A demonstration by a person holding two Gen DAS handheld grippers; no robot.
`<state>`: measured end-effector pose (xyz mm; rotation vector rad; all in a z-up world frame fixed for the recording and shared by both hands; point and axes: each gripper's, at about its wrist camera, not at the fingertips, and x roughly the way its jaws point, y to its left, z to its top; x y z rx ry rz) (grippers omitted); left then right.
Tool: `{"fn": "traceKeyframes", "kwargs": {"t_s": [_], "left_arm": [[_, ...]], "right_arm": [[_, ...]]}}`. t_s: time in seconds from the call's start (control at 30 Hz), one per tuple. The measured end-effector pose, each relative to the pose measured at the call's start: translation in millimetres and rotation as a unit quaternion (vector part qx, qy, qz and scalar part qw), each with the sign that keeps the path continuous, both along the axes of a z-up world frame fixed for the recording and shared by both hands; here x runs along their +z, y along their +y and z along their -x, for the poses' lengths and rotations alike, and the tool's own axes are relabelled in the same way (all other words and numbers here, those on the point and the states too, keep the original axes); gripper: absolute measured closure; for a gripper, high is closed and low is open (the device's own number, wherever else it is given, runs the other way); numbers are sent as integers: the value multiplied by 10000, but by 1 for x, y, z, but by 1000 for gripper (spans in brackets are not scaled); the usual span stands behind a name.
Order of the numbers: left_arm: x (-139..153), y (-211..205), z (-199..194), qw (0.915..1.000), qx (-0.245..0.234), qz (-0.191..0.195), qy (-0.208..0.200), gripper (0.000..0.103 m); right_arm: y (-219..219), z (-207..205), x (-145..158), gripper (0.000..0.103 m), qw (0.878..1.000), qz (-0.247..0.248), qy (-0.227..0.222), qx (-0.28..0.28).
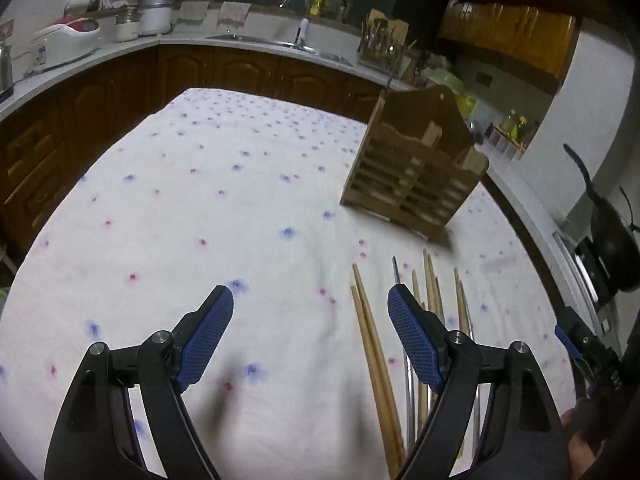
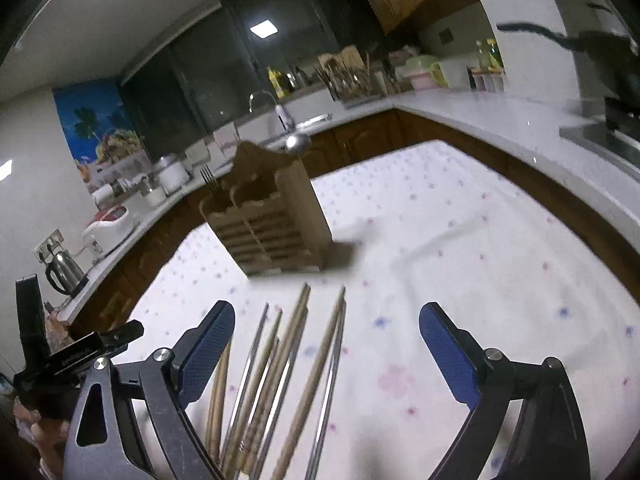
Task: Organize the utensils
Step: 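Move both open grippers back down to the remaining chopsticks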
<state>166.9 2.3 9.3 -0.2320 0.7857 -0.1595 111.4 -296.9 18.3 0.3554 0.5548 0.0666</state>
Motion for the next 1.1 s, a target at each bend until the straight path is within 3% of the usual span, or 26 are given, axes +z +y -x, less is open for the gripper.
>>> {"fn": "traceKeyframes", "kwargs": {"t_s": [0.77, 0.9, 1.1], "left_arm": [[-17, -20, -17, 9986, -203, -230, 434, 22], [-18, -27, -29, 9978, -333, -194, 531, 25], [-21, -37, -49, 9961, -521, -213, 680, 43]], "right_arm": [[6, -14, -26, 11, 9977, 192, 643, 28], [8, -25, -28, 26, 9968, 254, 746, 108], [13, -50, -31, 63, 9950, 312, 918, 252]]}}
